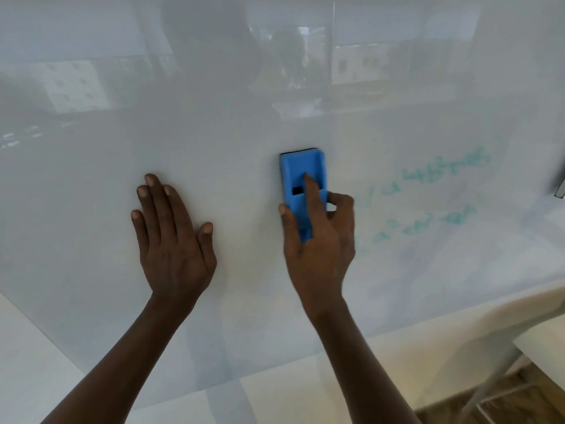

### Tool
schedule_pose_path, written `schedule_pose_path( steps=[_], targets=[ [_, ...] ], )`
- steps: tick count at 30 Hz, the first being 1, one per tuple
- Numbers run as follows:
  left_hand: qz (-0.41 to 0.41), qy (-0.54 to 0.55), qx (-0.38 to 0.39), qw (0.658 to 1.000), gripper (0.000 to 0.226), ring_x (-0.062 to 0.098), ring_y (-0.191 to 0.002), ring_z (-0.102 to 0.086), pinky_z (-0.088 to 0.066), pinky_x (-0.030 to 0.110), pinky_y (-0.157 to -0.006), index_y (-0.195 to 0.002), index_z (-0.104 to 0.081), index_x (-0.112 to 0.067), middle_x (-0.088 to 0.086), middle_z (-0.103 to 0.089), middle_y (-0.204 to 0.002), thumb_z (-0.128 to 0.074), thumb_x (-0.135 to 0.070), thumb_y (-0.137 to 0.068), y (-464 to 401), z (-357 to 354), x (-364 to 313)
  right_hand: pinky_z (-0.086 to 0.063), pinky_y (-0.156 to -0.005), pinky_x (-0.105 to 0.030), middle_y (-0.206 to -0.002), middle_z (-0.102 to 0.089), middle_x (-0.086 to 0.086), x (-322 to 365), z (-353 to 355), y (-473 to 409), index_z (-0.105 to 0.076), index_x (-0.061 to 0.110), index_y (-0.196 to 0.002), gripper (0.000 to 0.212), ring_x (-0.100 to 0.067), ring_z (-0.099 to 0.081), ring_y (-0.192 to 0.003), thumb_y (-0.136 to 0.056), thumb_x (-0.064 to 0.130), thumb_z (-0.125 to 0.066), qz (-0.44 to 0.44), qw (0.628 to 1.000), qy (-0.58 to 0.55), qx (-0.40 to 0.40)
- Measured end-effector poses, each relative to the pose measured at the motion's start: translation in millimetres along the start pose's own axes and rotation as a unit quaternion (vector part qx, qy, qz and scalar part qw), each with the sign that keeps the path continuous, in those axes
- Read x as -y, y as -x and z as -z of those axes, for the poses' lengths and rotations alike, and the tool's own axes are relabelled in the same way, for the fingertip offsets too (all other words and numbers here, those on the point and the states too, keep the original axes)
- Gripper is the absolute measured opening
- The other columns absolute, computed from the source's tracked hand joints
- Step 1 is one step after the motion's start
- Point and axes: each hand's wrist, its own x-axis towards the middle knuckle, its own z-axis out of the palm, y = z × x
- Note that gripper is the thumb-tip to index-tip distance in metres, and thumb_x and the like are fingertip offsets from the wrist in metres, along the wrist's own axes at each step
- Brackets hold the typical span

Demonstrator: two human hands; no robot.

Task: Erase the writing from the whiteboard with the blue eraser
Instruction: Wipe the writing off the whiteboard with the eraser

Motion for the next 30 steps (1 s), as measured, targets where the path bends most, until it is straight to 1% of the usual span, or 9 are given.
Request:
schedule_pose_path(
  steps=[2,6,10,15,19,21,24,27,30],
  targets=[
    [0.001,0.007,0.007,1.0,0.069,0.044,-0.154,-0.011,-0.002,0.044,-0.129,-0.157,-0.012,0.011,0.038,-0.019,-0.161,-0.032,-0.033,-0.108,1.4,0.6,-0.1,-0.048,-0.064,-0.023,-0.112,-0.058,-0.008,2.5,-5.7,20.6,-0.06,0.025,-0.135,0.048,-0.017,-0.056,-0.092,-0.091,0.041,-0.07,0.022,0.999,0.012,0.022],
    [0.004,0.023,0.032,0.999,0.072,0.042,-0.155,-0.005,0.002,0.044,-0.128,-0.156,-0.012,0.013,0.041,-0.016,-0.16,-0.035,-0.033,-0.105,10.6,1.7,-3.0,-0.05,-0.059,-0.021,-0.112,-0.058,-0.005,1.8,-14.0,58.2,-0.061,0.027,-0.133,0.047,-0.015,-0.057,-0.095,-0.09,0.043,-0.07,0.034,0.998,0.024,0.053],
    [-0.026,0.021,0.072,0.997,0.074,0.029,-0.158,0.012,0.004,0.044,-0.129,-0.157,-0.006,0.011,0.037,-0.014,-0.162,-0.038,-0.029,-0.104,48.7,-3.4,-8.5,-0.054,-0.058,-0.023,-0.112,-0.063,-0.006,-1.7,-18.3,86.0,-0.061,0.028,-0.133,0.046,-0.017,-0.061,-0.095,-0.09,0.045,-0.069,0.024,0.996,0.033,0.08],
    [-0.025,0.0,0.044,0.999,0.066,0.028,-0.158,0.011,0.002,0.045,-0.129,-0.158,-0.009,0.01,0.039,-0.019,-0.159,-0.026,-0.031,-0.109,67.7,-16.8,-10.2,-0.056,-0.055,-0.024,-0.115,-0.066,-0.006,-14.8,-25.1,127.5,-0.06,0.031,-0.134,0.046,-0.016,-0.061,-0.091,-0.091,0.045,-0.069,0.019,0.991,0.044,0.123],
    [-0.03,-0.013,0.022,0.999,0.067,0.028,-0.159,0.008,0.0,0.044,-0.129,-0.158,-0.011,0.01,0.041,-0.024,-0.156,-0.03,-0.028,-0.107,69.3,-20.8,-7.9,-0.058,-0.06,-0.021,-0.117,-0.067,-0.005,-22.7,-29.4,149.8,-0.049,0.032,-0.138,0.053,-0.014,-0.062,-0.091,-0.091,0.047,-0.068,0.013,0.99,0.042,0.132],
    [-0.031,-0.015,0.015,0.999,0.067,0.029,-0.159,0.007,-0.001,0.044,-0.129,-0.158,-0.009,0.009,0.041,-0.025,-0.156,-0.029,-0.029,-0.107,69.9,-21.0,-7.5,-0.057,-0.06,-0.021,-0.117,-0.067,-0.006,-24.4,-29.8,150.2,-0.052,0.031,-0.137,0.051,-0.015,-0.062,-0.09,-0.091,0.046,-0.068,0.022,0.99,0.04,0.13],
    [-0.039,-0.021,0.004,0.999,0.065,0.03,-0.159,0.004,-0.002,0.045,-0.129,-0.158,-0.009,0.008,0.036,-0.022,-0.16,-0.025,-0.031,-0.11,69.6,-21.5,-7.1,-0.057,-0.06,-0.023,-0.116,-0.068,-0.008,-31.1,-28.4,147.0,-0.064,0.029,-0.13,0.039,-0.017,-0.062,-0.087,-0.093,0.041,-0.068,0.049,0.989,0.055,0.127],
    [-0.045,-0.023,-0.003,0.999,0.064,0.031,-0.159,0.002,-0.003,0.045,-0.129,-0.158,-0.01,0.009,0.025,-0.012,-0.164,-0.022,-0.033,-0.111,69.0,-21.9,-7.0,-0.055,-0.06,-0.024,-0.116,-0.069,-0.008,-42.3,-24.2,139.1,-0.069,0.03,-0.123,0.029,-0.018,-0.061,-0.086,-0.094,0.036,-0.066,0.076,0.987,0.08,0.118],
    [-0.044,-0.02,-0.005,0.999,0.063,0.032,-0.159,0.0,-0.005,0.045,-0.129,-0.158,-0.012,0.009,0.023,-0.004,-0.166,-0.025,-0.031,-0.11,69.8,-21.6,-7.4,-0.056,-0.06,-0.029,-0.118,-0.068,-0.008,-52.4,-15.9,127.8,-0.07,0.03,-0.121,0.028,-0.022,-0.062,-0.088,-0.094,0.033,-0.067,0.083,0.987,0.09,0.102]
  ],
)
